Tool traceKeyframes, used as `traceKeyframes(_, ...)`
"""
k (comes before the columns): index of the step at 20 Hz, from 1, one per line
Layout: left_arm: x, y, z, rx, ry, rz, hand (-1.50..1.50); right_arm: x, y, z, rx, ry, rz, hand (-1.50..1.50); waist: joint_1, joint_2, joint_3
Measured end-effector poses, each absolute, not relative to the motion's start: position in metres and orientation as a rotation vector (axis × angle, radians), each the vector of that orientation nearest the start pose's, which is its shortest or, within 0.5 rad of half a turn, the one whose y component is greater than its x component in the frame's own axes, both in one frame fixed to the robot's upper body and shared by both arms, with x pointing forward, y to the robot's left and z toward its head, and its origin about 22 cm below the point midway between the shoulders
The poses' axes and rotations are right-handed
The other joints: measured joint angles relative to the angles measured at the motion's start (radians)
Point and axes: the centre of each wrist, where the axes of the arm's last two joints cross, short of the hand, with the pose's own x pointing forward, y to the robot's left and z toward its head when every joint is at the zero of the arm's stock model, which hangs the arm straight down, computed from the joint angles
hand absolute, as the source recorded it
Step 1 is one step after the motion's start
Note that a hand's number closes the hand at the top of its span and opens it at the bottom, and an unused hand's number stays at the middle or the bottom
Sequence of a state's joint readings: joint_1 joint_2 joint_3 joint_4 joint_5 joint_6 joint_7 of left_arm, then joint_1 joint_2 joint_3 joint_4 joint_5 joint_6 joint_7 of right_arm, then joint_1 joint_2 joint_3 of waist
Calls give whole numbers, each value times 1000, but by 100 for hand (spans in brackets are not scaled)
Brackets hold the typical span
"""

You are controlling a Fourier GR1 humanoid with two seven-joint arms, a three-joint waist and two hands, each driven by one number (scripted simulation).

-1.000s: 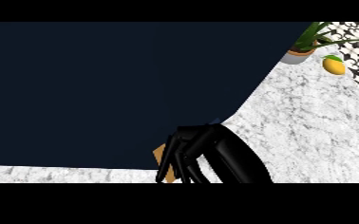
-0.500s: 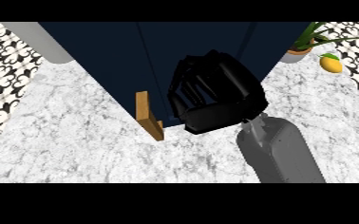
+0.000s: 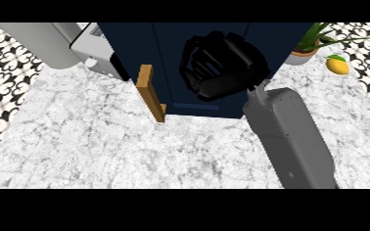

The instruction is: Pick up the bottled water, place it into the cabinet and close the cabinet

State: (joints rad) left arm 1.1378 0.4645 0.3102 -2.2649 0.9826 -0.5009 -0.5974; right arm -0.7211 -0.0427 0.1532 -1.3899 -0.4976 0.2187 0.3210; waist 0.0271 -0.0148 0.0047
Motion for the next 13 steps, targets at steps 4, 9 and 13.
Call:
traceKeyframes(4,-7,362,108,-277,-1989,285,-150,361,-105,156,772,-1569,504,150,-9,-8,8)
traceKeyframes(9,-3,358,110,-307,-1989,278,-150,367,-104,158,811,-1544,508,150,-14,-10,19)
traceKeyframes(13,-3,360,113,-320,-1980,271,-150,369,-107,157,853,-1549,504,150,-14,-11,25)
